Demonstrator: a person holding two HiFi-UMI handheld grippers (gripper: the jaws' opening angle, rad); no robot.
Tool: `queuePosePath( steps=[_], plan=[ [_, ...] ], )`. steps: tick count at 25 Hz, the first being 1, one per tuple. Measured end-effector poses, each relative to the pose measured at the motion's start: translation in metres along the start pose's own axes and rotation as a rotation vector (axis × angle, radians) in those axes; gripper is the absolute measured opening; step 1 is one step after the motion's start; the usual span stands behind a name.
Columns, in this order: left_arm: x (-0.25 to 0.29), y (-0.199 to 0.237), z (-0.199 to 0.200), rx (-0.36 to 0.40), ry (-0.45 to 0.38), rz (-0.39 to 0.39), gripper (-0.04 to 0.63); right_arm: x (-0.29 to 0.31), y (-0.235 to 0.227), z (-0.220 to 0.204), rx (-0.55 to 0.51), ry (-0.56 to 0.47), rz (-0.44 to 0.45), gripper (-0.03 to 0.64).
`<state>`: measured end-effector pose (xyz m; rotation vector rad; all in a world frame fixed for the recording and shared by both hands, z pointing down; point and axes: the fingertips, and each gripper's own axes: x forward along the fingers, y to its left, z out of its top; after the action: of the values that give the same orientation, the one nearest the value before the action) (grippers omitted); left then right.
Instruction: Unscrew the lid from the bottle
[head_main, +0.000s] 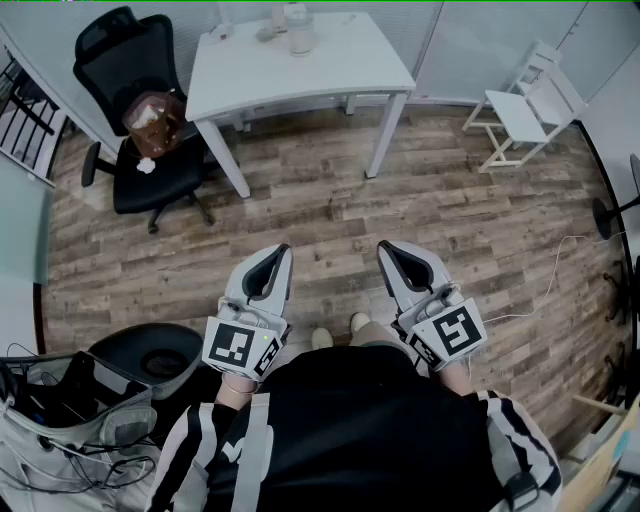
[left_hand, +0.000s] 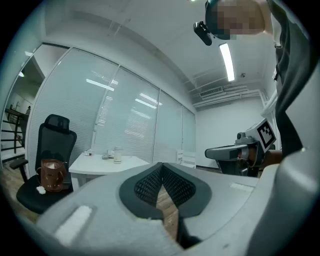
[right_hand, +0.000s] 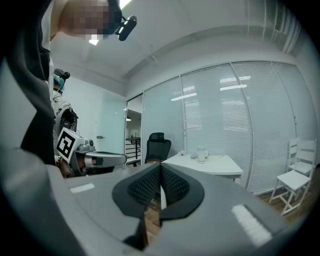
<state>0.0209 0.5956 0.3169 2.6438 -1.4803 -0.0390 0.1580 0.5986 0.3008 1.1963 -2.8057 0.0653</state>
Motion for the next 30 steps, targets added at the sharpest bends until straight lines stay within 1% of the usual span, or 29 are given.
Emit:
queuePosePath(
  steps=[3, 7, 13, 16, 18, 20, 23, 26, 30],
  plan=[
    [-0.001, 0.005, 0.000, 0.008, -0.005, 0.005, -0.002, 0.003, 0.002, 0.004, 0.003, -0.004, -0.001, 0.000],
    [0.000, 0.013, 0.005, 0.026, -0.011, 0.012, 0.000, 0.006, -0.005, -0.001, -0.010, -0.009, -0.020, 0.000],
    [0.000, 0.022, 0.008, 0.033, -0.014, 0.014, -0.002, 0.012, -0.005, 0.003, -0.026, -0.015, -0.025, 0.000],
    [-0.001, 0.021, 0.010, 0.031, -0.028, 0.001, -0.002, 0.008, -0.004, 0.010, -0.062, -0.048, -0.034, 0.000],
    [-0.004, 0.019, 0.012, 0.029, -0.042, -0.011, 0.000, 0.000, -0.006, 0.017, -0.095, -0.081, -0.057, 0.000],
    [-0.006, 0.020, 0.012, 0.029, -0.044, -0.010, 0.000, -0.007, -0.012, 0.019, -0.088, -0.091, -0.080, 0.000],
    [-0.007, 0.025, 0.007, 0.028, -0.026, -0.008, -0.002, -0.009, -0.020, 0.013, -0.057, -0.072, -0.093, 0.000],
    [-0.004, 0.033, 0.008, 0.033, -0.027, -0.021, 0.000, -0.003, -0.030, 0.008, -0.080, -0.046, -0.120, 0.000],
    [-0.002, 0.041, 0.006, 0.052, -0.021, -0.004, -0.002, 0.001, -0.040, 0.011, -0.081, -0.058, -0.134, 0.001]
  ],
)
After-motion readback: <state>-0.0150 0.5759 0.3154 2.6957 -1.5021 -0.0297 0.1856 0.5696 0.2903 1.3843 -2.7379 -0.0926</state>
